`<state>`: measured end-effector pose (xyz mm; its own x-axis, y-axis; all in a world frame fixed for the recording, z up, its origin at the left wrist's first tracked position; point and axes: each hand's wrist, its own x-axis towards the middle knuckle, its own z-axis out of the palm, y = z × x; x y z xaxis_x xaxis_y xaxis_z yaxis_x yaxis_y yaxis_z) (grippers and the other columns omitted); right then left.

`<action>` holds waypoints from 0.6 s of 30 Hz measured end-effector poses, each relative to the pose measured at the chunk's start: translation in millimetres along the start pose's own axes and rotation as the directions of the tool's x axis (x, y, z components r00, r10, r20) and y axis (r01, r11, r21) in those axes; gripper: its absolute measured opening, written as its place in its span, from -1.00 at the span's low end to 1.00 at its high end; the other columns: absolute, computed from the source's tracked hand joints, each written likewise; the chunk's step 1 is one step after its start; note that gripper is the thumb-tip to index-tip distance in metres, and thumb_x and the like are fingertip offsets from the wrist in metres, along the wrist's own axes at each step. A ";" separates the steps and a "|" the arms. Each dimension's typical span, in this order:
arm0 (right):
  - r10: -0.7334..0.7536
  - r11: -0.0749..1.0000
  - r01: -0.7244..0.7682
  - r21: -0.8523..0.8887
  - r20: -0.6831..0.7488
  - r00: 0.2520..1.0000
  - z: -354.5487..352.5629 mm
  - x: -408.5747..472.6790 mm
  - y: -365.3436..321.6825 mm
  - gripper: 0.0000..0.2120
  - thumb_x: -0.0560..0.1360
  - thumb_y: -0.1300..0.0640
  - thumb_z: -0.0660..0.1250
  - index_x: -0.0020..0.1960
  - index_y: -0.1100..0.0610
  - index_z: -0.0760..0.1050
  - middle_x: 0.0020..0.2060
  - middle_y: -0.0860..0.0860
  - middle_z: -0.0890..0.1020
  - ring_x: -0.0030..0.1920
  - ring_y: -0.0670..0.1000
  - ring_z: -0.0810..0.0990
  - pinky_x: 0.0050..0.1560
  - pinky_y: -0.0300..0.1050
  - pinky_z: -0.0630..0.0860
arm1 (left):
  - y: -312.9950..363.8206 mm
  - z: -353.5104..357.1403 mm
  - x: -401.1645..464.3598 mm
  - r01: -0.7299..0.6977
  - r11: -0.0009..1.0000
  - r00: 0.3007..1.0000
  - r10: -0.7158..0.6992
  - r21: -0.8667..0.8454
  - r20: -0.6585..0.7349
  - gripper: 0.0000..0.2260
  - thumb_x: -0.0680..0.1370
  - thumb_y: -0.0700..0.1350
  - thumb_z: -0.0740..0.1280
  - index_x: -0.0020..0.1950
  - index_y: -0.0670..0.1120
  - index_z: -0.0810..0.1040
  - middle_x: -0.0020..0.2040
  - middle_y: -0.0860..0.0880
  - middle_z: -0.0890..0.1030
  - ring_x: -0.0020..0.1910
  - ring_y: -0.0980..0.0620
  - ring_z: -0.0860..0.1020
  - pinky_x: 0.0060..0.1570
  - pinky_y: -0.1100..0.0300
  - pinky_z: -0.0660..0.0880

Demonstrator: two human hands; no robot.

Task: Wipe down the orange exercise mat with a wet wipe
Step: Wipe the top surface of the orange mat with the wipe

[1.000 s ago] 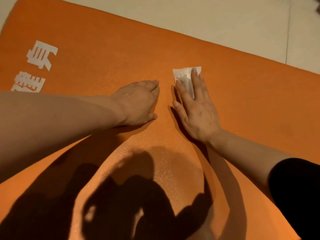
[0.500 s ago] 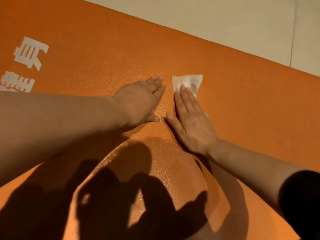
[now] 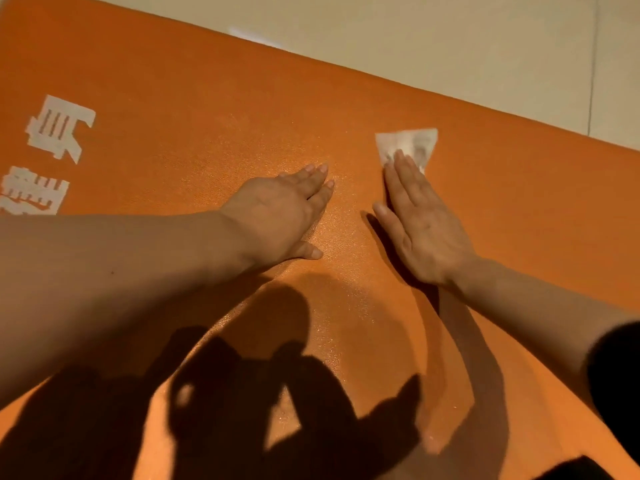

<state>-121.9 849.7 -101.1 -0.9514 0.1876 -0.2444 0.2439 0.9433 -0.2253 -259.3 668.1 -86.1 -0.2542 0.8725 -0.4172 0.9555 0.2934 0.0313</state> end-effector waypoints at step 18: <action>-0.025 0.997 0.018 0.069 0.105 0.994 -29.6 127.6 -36.2 -0.38 0.66 -0.17 -0.20 0.59 0.17 -0.14 0.57 0.06 -0.17 0.56 -0.03 -0.21 0.53 -0.13 -0.23 | -5.3 -16.8 5.1 0.062 0.987 0.974 -0.093 -0.151 -0.205 -0.30 0.49 0.29 0.26 0.51 -0.08 0.26 0.50 -0.03 0.29 0.46 -0.02 0.26 0.36 0.17 0.25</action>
<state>-257.7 847.6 -96.3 -0.9322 0.1338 -0.3364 0.2391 0.9253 -0.2945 -268.2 677.5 -73.2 -0.3669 0.9031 -0.2230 0.9044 0.4025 0.1420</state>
